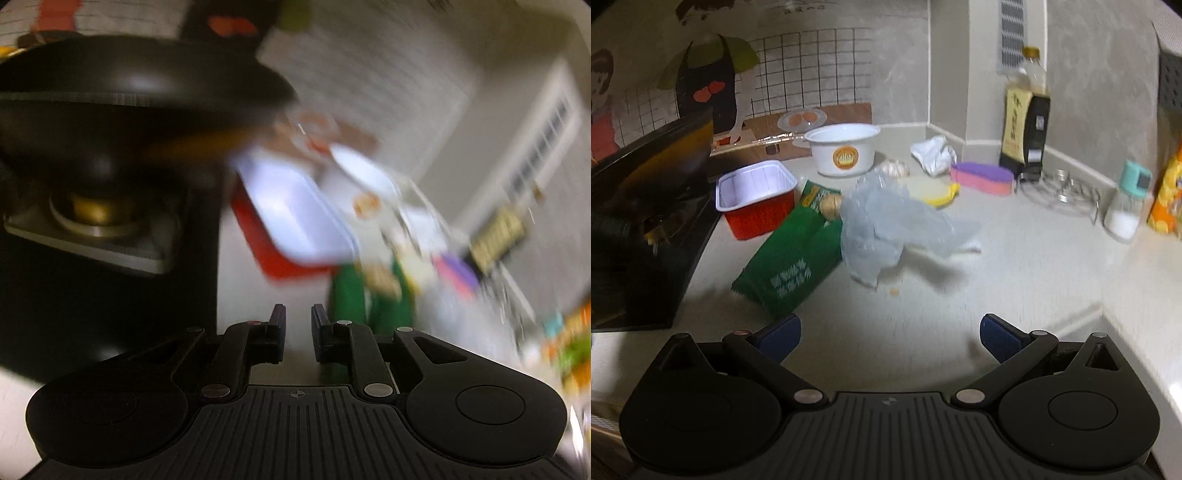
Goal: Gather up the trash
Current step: 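Grasp the red-and-white foil tray rim with the left gripper and lift it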
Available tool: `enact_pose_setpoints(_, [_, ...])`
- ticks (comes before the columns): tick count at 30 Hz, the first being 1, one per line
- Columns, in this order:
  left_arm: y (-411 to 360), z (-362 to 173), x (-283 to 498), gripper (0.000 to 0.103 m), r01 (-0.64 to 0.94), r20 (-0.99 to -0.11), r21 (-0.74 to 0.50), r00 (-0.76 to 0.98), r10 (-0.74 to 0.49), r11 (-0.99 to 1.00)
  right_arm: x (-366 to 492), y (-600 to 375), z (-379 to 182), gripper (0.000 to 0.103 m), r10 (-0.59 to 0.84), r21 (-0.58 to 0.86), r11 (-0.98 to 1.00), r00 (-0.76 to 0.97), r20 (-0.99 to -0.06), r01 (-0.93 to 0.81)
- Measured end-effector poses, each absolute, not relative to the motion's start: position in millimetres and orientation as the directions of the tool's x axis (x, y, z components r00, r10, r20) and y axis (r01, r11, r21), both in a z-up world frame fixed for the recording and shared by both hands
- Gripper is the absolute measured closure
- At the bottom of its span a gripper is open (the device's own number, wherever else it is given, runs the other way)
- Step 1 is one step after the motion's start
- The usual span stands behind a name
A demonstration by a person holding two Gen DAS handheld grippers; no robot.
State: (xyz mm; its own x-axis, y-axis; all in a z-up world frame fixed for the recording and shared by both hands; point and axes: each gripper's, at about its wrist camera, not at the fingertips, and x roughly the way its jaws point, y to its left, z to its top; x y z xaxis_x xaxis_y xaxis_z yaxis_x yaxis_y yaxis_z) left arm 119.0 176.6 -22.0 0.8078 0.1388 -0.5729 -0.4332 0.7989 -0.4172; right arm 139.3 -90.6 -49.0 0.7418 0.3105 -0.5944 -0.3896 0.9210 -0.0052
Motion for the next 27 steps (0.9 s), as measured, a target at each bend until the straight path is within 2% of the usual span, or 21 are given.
enact_pose_setpoints(3, [191.8, -21.1, 146.1, 0.085, -0.500, -0.543, -0.435, 0.809, 0.224, 0.749, 144.6, -81.9, -49.7, 0.000, 0.306, -0.019, 0.918, 0.741, -0.598, -0.395])
enact_pose_setpoints(6, [197.1, -26.7, 172.5, 0.085, -0.543, -0.553, -0.405, 0.786, 0.276, 0.736, 149.2, -75.5, -53.6, 0.000, 0.305, -0.023, 0.916, 0.734, -0.607, -0.399])
enact_pose_setpoints(11, [194.9, -43.7, 205.4, 0.085, -0.569, -0.606, -0.358, 0.745, 0.279, 0.740, 157.2, -74.0, -60.4, 0.000, 0.287, -0.013, 0.927, 0.730, -0.620, -0.376])
enact_pose_setpoints(14, [193.5, -48.9, 210.4, 0.082, -0.557, -0.600, -0.316, 0.745, 0.293, 0.768, 162.6, -75.3, -62.0, 0.000, 0.265, -0.021, 0.935, 0.738, -0.620, -0.353])
enact_pose_setpoints(20, [186.4, -47.4, 203.1, 0.076, -0.433, -0.610, -0.258, 0.766, 0.202, 0.864, 175.1, -85.2, -64.2, 0.000, 0.260, 0.001, 0.942, 0.731, -0.631, -0.334])
enact_pose_setpoints(27, [172.5, -46.2, 169.3, 0.076, -0.360, -0.655, -0.195, 0.740, 0.152, 0.912, 189.0, -108.8, -66.6, 0.000, 0.351, 0.163, 0.931, 0.680, -0.644, -0.326])
